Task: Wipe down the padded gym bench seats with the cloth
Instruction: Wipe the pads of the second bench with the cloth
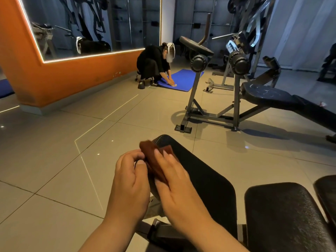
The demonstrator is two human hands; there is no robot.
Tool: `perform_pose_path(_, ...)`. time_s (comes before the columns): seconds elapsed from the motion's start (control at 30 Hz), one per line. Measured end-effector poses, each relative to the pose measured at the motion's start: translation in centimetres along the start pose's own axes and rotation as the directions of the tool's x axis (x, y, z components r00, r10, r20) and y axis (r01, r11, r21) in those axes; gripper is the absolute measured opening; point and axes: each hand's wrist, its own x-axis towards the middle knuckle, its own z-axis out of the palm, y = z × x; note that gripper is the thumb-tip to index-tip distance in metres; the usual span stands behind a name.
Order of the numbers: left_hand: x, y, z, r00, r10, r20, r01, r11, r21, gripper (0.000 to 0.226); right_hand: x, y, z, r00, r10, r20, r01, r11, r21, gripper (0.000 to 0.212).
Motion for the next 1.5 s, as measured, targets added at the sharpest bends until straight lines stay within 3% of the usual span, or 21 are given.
perform_pose_path(0.13,0.3,0.2,-0.3,1.000,0.016,0.025,-0.017,0.998,0.055,0.031,3.7,3.6,-1.7,0.971,0.193,-0.140,-0.187,0.981,0.055,0.049)
perform_pose_path(0.23,0.1,0.1,-0.4,1.000,0.004,0.020,-0.005,0.998,0.069,0.027,9.6,2.4,-1.8,0.938,0.282,-0.203,-0.268,0.959,0.093,0.042)
perform_pose_path(0.33,0.1,-0.1,-0.4,1.000,0.010,0.002,-0.011,0.998,0.065,0.028,10.3,0.0,-0.6,0.962,0.177,-0.206,-0.171,0.984,0.048,0.044)
perform_pose_path(0.4,0.3,-0.2,-0.3,0.999,0.042,-0.023,-0.041,0.997,0.058,0.035,7.3,-1.5,0.6,0.983,0.078,-0.165,-0.073,0.997,0.037,0.045)
perform_pose_path(0.47,0.2,-0.2,-0.2,0.998,0.051,-0.045,-0.050,0.999,0.022,0.028,3.1,-1.9,1.5,0.989,0.007,-0.145,-0.003,1.000,0.026,0.046)
perform_pose_path(0.6,0.0,-0.5,0.4,0.995,0.100,-0.012,-0.099,0.993,0.067,0.025,-3.4,1.3,1.6,0.993,0.068,-0.097,-0.071,0.997,-0.022,0.061)
perform_pose_path(0.67,-0.1,-0.8,0.7,0.987,0.154,0.043,-0.158,0.979,0.128,0.030,-5.8,3.7,0.8,0.985,0.025,-0.169,-0.029,0.999,-0.022,0.067)
perform_pose_path(0.73,-0.2,-0.8,1.0,0.978,0.195,0.079,-0.206,0.962,0.179,0.039,-8.1,6.7,0.7,0.956,-0.042,-0.290,0.035,0.999,-0.028,0.058)
perform_pose_path(0.8,-0.2,-0.7,1.1,0.977,0.195,0.088,-0.209,0.957,0.200,0.042,-8.7,8.6,0.7,0.914,0.149,-0.376,-0.120,0.988,0.098,0.050)
perform_pose_path(0.9,-0.3,-0.6,1.1,0.985,0.161,0.057,-0.169,0.969,0.182,0.038,-4.4,10.2,0.0,0.728,0.573,-0.377,-0.502,0.819,0.277,0.047)
perform_pose_path(0.97,-0.4,-0.4,1.1,0.990,0.129,0.051,-0.136,0.975,0.177,0.036,0.2,9.6,-1.2,0.708,0.611,-0.355,-0.557,0.792,0.252,0.050)
perform_pose_path(1.13,-0.2,-0.3,1.2,0.987,0.151,0.051,-0.158,0.970,0.186,0.035,2.1,2.1,0.6,0.943,0.260,-0.209,-0.252,0.966,0.063,0.048)
perform_pose_path(1.2,-0.3,-0.4,1.5,0.986,0.158,0.053,-0.165,0.967,0.194,0.036,-1.8,1.4,1.1,0.967,0.169,-0.191,-0.153,0.984,0.092,0.050)
perform_pose_path(1.27,-0.4,-0.4,1.9,0.985,0.158,0.066,-0.169,0.959,0.226,0.036,-5.5,3.4,1.0,0.968,0.200,-0.152,-0.186,0.977,0.102,0.053)
perform_pose_path(1.33,-0.5,-0.4,2.2,0.979,0.184,0.089,-0.201,0.946,0.255,0.039,-6.4,7.4,-0.1,0.905,0.345,-0.247,-0.315,0.937,0.152,0.050)
perform_pose_path(1.4,-0.3,-0.6,2.3,0.977,0.177,0.115,-0.203,0.939,0.278,0.042,-4.5,11.7,-1.5,0.779,0.529,-0.337,-0.468,0.848,0.250,0.048)
perform_pose_path(1.5,-0.3,-0.8,2.0,0.978,0.151,0.144,-0.187,0.940,0.287,0.046,0.4,16.7,-4.1,0.640,0.692,-0.333,-0.588,0.721,0.367,0.053)
